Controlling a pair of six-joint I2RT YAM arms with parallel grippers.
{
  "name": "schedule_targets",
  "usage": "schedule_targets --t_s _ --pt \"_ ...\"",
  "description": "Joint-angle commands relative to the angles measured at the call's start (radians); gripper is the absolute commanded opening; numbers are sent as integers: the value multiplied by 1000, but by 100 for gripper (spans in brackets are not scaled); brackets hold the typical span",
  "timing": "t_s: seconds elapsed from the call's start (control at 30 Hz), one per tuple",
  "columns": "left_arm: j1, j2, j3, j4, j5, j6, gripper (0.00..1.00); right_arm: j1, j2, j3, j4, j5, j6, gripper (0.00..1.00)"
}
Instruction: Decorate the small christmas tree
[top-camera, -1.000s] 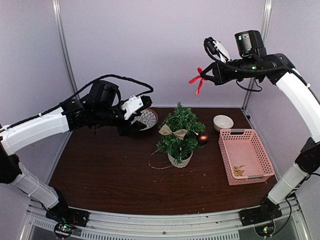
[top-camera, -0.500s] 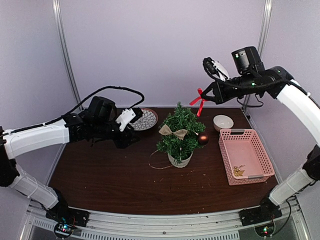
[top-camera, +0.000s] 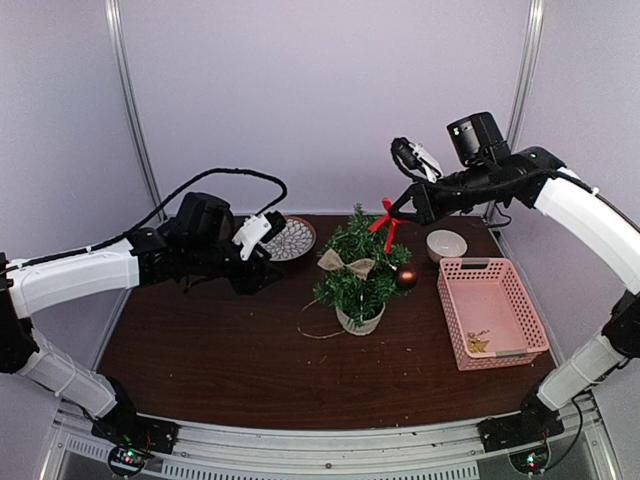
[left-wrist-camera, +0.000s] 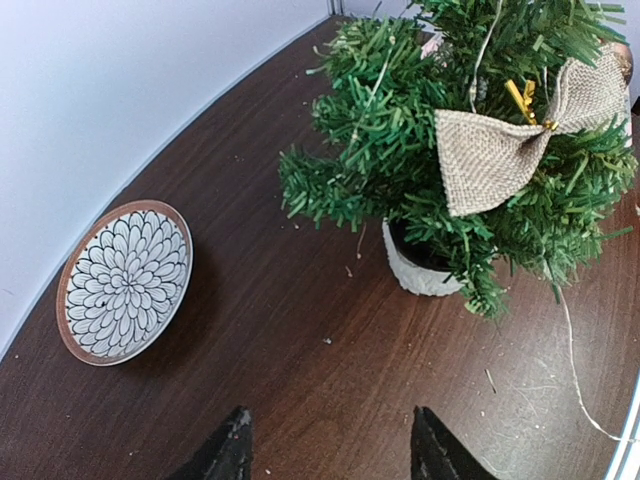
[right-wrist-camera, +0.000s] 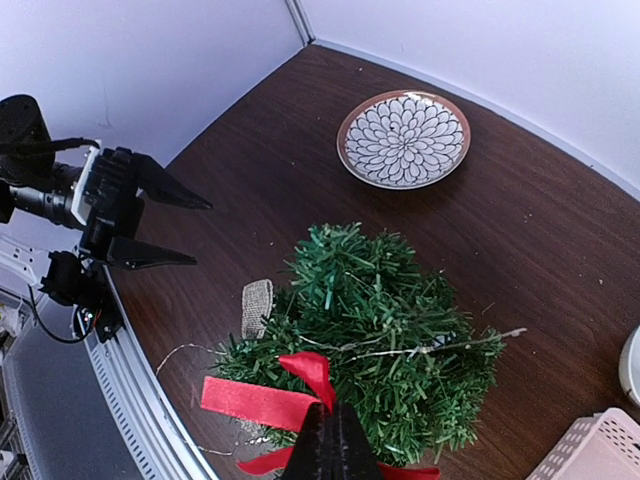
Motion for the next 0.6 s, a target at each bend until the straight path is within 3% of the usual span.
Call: schedule_targets --t_s 0.0,0.43,0.57 --pt "3 12 31 47 12 1 54 -4 47 -1 23 -86 -84 0" --pt "3 42 51 40 21 13 54 -7 118 -38 1 -72 -193 0" --pt "3 53 54 36 26 19 54 -7 109 -60 2 -73 -197 5"
